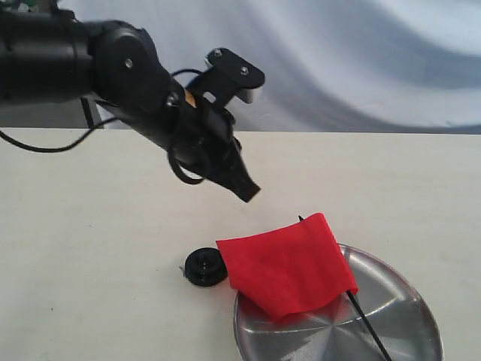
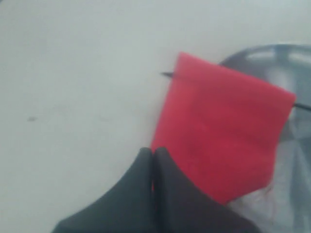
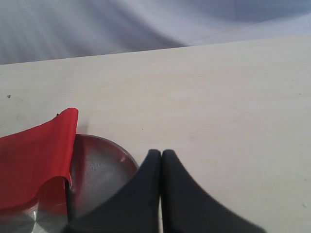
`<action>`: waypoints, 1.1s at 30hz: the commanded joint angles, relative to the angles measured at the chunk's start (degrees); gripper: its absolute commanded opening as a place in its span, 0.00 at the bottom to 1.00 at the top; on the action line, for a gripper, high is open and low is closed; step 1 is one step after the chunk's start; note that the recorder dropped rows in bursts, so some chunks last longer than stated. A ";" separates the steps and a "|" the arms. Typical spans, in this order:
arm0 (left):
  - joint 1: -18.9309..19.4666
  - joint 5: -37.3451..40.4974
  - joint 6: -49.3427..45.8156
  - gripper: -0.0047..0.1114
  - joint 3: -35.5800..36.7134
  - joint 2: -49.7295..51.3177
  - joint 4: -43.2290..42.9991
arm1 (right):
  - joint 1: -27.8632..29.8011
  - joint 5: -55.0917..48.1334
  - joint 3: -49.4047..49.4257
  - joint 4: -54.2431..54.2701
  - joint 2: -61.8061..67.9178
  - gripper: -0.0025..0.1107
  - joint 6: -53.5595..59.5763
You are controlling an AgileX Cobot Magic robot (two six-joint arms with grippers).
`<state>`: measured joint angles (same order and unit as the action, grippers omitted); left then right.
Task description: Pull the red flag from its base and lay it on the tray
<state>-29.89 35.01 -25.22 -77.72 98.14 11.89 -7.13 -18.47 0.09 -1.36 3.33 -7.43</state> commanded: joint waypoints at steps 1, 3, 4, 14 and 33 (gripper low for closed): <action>0.07 9.64 13.72 0.04 0.74 -6.69 -20.82 | 0.12 0.62 -0.09 -0.26 0.21 0.02 0.10; 0.07 11.54 16.18 0.04 2.79 -10.58 -23.94 | 0.12 0.62 -0.09 -0.26 0.21 0.02 0.10; 0.07 11.28 16.77 0.04 4.13 -12.37 -24.32 | 0.12 0.62 -0.09 -0.26 0.21 0.02 0.10; 0.07 -1.79 25.94 0.04 27.68 -43.32 -25.22 | 0.12 0.62 -0.09 -0.26 0.21 0.02 0.10; 0.07 -16.18 44.15 0.04 63.46 -97.89 -22.89 | 0.12 0.62 -0.09 -0.26 0.24 0.02 0.10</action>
<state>-29.47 21.16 18.23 -16.97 0.92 -11.70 -7.13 -18.47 0.09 -1.36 3.33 -7.43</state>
